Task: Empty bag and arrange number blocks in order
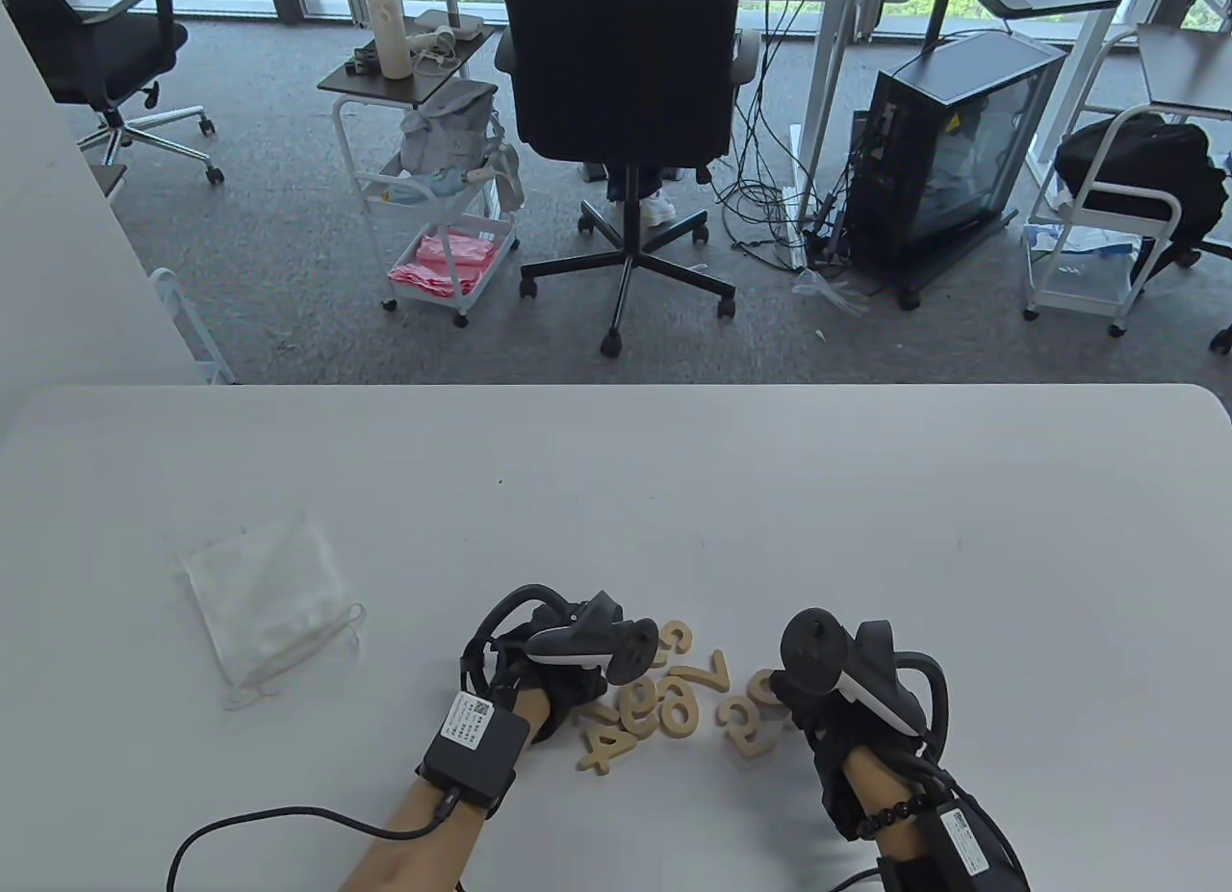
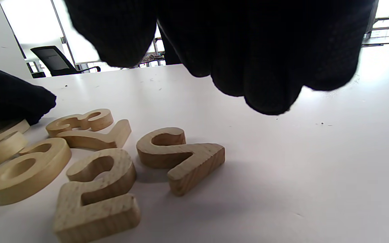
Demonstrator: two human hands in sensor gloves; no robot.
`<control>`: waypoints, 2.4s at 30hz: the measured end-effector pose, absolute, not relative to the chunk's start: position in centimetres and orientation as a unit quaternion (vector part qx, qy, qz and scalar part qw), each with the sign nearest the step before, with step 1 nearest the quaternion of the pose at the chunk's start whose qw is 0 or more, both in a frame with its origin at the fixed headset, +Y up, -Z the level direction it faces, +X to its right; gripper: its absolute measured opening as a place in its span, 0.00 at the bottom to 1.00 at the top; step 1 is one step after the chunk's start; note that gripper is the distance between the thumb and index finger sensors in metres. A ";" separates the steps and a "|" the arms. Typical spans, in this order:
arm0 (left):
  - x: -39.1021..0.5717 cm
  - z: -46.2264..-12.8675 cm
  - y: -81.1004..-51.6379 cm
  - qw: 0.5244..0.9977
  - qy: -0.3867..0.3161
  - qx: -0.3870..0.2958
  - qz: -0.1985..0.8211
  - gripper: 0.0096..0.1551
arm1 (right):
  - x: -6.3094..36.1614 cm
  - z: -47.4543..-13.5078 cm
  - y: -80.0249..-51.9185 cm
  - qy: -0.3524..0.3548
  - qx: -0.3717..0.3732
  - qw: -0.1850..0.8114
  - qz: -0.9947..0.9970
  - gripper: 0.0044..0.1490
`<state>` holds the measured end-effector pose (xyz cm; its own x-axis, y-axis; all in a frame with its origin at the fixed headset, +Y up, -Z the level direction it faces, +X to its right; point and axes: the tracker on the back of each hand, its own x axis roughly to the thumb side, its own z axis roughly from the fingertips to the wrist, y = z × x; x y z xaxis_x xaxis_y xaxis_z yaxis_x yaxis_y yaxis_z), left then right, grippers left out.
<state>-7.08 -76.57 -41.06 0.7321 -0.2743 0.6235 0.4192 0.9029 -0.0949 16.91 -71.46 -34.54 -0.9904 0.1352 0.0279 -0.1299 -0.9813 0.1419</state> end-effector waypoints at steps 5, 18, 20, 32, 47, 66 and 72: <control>-7.8 -41.4 -75.7 0.930 -0.322 -0.081 -0.157 0.53 | 17.0 -34.5 -71.3 0.064 0.021 0.071 0.995 0.38; -8.1 -47.3 -73.5 0.926 -0.283 -0.037 -0.247 0.54 | 17.2 -34.5 -71.0 0.054 0.031 0.086 0.994 0.37; -8.4 -48.0 -74.1 0.930 -0.278 -0.052 -0.236 0.54 | 17.2 -34.5 -71.0 0.053 0.030 0.088 0.994 0.37; -8.8 -49.9 -75.9 0.932 -0.265 -0.096 -0.227 0.53 | 17.0 -34.5 -71.2 0.060 0.039 0.088 0.993 0.37; -9.3 -49.5 -75.5 0.932 -0.257 -0.112 -0.228 0.55 | 16.9 -34.4 -71.0 0.063 0.042 0.091 0.993 0.38; -21.9 -31.4 -67.2 0.983 -0.134 0.094 -0.086 0.52 | 12.4 -31.3 -68.6 -0.076 0.180 0.095 0.976 0.38; -25.0 -31.4 -68.9 0.989 -0.094 0.092 -0.063 0.53 | 8.2 -31.3 -67.9 -0.088 0.221 0.074 0.968 0.40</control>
<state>-24.97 -68.95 -31.40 0.9744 -0.1426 0.1738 0.1080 0.9749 0.1946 8.19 -67.86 -31.33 -0.8913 0.1042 0.4413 -0.1821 -0.9736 -0.1378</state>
